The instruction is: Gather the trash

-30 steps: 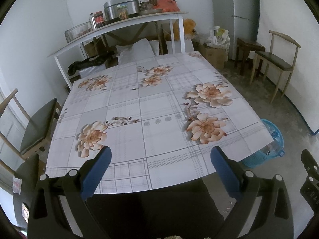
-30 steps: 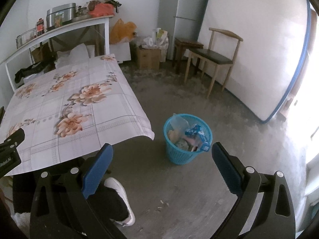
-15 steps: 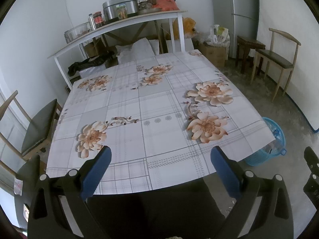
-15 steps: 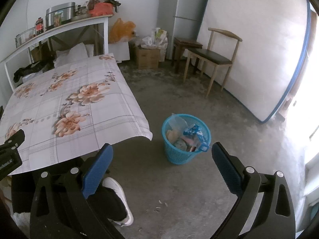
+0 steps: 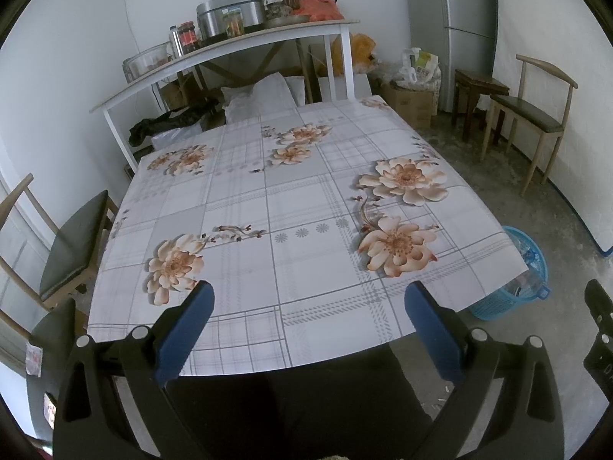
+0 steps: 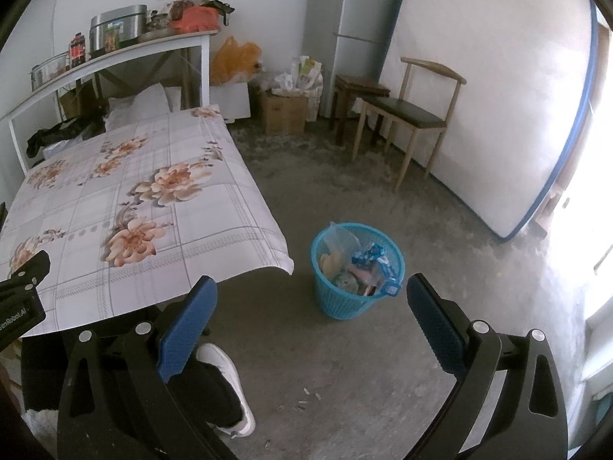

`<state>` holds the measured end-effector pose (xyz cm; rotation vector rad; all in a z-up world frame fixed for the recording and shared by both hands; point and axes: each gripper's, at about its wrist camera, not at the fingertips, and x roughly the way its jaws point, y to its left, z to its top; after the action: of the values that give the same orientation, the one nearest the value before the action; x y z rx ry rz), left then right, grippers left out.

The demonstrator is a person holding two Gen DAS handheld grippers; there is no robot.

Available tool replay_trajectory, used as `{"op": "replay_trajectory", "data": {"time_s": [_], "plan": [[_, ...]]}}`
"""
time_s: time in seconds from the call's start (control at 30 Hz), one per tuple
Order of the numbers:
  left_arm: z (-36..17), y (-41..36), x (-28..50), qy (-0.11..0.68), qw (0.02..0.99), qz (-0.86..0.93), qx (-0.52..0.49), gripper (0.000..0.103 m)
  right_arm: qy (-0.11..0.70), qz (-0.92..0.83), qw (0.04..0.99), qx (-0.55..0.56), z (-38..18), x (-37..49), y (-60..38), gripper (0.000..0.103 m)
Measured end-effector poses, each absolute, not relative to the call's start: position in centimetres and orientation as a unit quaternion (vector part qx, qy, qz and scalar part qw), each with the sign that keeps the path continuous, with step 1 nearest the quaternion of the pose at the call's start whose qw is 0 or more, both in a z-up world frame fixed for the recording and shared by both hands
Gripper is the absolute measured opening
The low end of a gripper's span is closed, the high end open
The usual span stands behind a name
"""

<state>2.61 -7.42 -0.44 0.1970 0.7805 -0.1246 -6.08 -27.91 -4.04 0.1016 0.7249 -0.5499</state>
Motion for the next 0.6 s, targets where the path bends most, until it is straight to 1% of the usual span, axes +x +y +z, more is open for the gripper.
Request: {"op": "replay_trajectory", "data": {"time_s": [0.6], "plan": [[-0.53, -7.34, 2.67, 0.38, 0.918, -0.06, 0.097, 0.098, 0.35, -0.264, 0.898, 0.045, -3.82, -5.95, -28.22, 0.095]]}}
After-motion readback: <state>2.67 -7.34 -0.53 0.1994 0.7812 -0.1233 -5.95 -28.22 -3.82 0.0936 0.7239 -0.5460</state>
